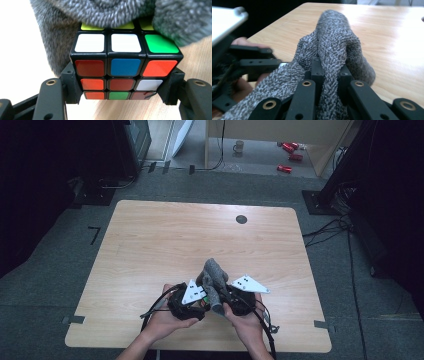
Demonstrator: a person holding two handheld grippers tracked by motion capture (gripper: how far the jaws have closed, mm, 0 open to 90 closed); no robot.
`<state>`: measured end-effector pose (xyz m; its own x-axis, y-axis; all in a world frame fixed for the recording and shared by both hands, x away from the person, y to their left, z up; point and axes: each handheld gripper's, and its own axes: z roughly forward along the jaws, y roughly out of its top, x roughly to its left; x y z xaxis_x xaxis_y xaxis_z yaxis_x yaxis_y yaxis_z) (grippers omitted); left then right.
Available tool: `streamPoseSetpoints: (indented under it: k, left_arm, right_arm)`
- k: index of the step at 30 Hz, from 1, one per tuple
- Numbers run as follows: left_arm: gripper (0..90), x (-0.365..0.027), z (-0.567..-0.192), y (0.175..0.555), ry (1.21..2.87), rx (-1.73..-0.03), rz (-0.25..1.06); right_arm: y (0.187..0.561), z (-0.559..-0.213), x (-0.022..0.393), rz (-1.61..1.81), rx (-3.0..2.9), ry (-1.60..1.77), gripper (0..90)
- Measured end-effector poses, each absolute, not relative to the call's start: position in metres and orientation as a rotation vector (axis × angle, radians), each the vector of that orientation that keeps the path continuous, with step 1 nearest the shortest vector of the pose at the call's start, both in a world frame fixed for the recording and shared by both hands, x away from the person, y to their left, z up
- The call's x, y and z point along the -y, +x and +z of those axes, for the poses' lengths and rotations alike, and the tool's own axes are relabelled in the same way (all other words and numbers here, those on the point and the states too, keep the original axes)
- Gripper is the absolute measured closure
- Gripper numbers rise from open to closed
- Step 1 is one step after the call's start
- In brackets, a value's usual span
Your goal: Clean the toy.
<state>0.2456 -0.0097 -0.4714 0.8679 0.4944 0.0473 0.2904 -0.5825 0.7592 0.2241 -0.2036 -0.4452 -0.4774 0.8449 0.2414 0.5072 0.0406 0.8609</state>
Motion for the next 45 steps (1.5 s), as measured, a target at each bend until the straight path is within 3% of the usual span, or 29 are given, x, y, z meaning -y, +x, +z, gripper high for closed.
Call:
streamPoseSetpoints:
  k: [6, 12, 17, 23, 29, 45]
  left_arm:
    - [35.3, 0.009, -0.470, 0.244, 2.217, -0.560, 0.328]
    - [35.3, 0.009, -0.470, 0.246, 2.216, -0.565, 0.318]
    - [35.3, 0.009, -0.470, 0.246, 2.218, -0.568, 0.324]
    - [35.3, 0.007, -0.470, 0.247, 2.204, -0.576, 0.309]
    - [35.3, 0.003, -0.468, 0.249, 2.188, -0.587, 0.298]
    - [35.3, 0.000, -0.468, 0.250, 2.186, -0.599, 0.294]
  right_arm:
    - [0.213, -0.440, 0.187, 1.411, -2.020, 1.271, 81.6]
    - [0.223, -0.445, 0.204, 1.418, -1.979, 1.371, 81.7]
    - [0.210, -0.441, 0.184, 1.423, -2.012, 1.282, 81.5]
    - [0.221, -0.445, 0.203, 1.423, -1.975, 1.357, 81.4]
    - [0.208, -0.439, 0.182, 1.440, -2.019, 1.250, 81.2]
    - [0.215, -0.440, 0.193, 1.430, -1.988, 1.323, 80.9]
